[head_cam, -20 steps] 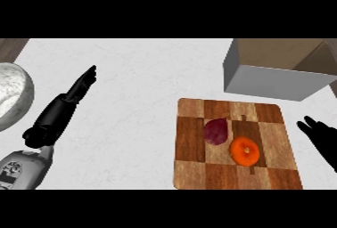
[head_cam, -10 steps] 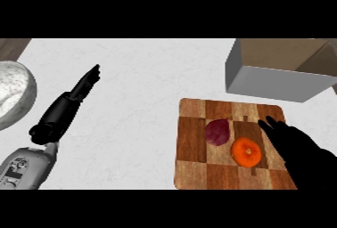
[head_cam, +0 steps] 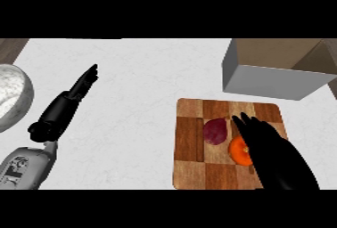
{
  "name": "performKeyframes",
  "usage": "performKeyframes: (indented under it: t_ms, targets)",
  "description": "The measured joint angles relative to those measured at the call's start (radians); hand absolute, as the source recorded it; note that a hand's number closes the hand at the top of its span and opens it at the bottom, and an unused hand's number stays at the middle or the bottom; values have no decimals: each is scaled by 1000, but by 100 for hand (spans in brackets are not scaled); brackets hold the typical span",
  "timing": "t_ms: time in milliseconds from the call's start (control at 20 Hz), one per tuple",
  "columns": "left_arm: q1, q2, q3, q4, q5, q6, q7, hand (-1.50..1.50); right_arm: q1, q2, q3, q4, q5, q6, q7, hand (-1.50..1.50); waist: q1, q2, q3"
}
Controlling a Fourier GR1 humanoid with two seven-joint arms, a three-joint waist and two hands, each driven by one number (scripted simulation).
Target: Pick the squash from the cutting board and place it in the cardboard box
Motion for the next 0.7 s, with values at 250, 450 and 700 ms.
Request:
performKeyframes:
  t_ms: [250,450,700]
  targets:
    - [9,-15,-2,-55,-16,8,51,0,-27,65,6,69,56,20,-5,-150,-2,-2,1]
    - [23,-11,21,-46,-18,-7,35,0,2,79,8,127,111,30,-36,-150,-6,-1,1]
    - [33,-25,28,-44,-34,-18,26,0,19,112,-8,195,158,51,-61,-150,-8,-1,1]
